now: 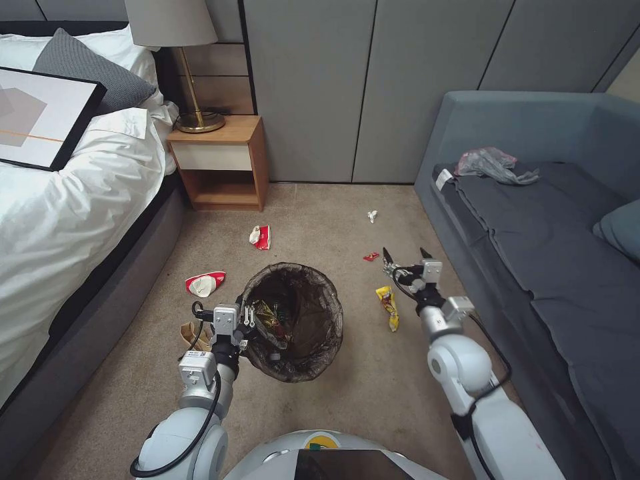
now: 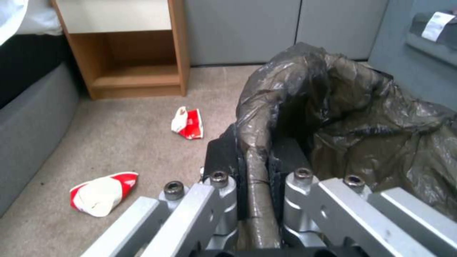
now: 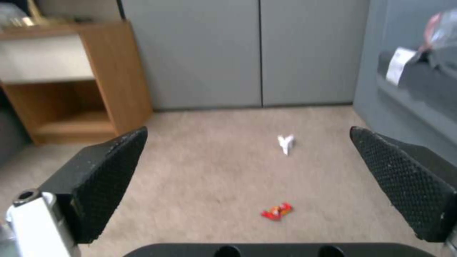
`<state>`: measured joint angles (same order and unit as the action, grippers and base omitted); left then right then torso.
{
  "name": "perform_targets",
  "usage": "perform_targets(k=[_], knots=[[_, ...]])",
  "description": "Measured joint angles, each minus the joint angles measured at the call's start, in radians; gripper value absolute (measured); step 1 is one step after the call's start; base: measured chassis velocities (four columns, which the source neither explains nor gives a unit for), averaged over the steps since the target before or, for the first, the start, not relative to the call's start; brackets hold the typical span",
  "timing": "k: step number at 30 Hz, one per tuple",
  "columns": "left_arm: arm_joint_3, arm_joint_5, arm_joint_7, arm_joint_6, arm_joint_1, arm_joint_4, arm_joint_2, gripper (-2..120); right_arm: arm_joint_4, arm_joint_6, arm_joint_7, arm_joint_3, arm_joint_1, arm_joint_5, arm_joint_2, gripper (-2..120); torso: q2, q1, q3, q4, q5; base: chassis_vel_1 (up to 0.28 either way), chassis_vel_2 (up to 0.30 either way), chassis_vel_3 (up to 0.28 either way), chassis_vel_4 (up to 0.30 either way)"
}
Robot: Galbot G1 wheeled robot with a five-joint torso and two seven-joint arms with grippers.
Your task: Pick up the trash bin, then pick up the garbage from the floor and place it into the trash bin.
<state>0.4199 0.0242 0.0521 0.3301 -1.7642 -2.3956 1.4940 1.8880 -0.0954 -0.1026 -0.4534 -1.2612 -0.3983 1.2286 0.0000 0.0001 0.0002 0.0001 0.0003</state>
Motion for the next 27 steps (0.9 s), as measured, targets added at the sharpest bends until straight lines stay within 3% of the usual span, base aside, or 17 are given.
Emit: perform_targets(k=[9,19,27], knots=[[0.0,-0.005,0.0,-0.001,-0.004,0.004,0.002,7,-0.247,-0.032,-0.018,0.079,0.179,-0.017,-0.033,100,0.0,0.0,0.0,0.0002,-0.0003,0.0,0.0,0.0,0.0],[-0.001,-0.011,0.0,-0.004,-0.021,0.001,0.003,7,-0.582,-0.033,0.034,0.142,0.329,0.073,0.014,100,0.0,0.0,0.0,0.0,-0.0003,0.0,0.0,0.0,0.0],[-0.001,-0.015,0.0,-0.005,-0.022,-0.002,0.006,7,-0.694,-0.046,0.067,0.153,0.369,0.096,0.028,100,0.0,0.0,0.0,-0.0001,-0.0003,0.0,0.0,0.0,0.0]])
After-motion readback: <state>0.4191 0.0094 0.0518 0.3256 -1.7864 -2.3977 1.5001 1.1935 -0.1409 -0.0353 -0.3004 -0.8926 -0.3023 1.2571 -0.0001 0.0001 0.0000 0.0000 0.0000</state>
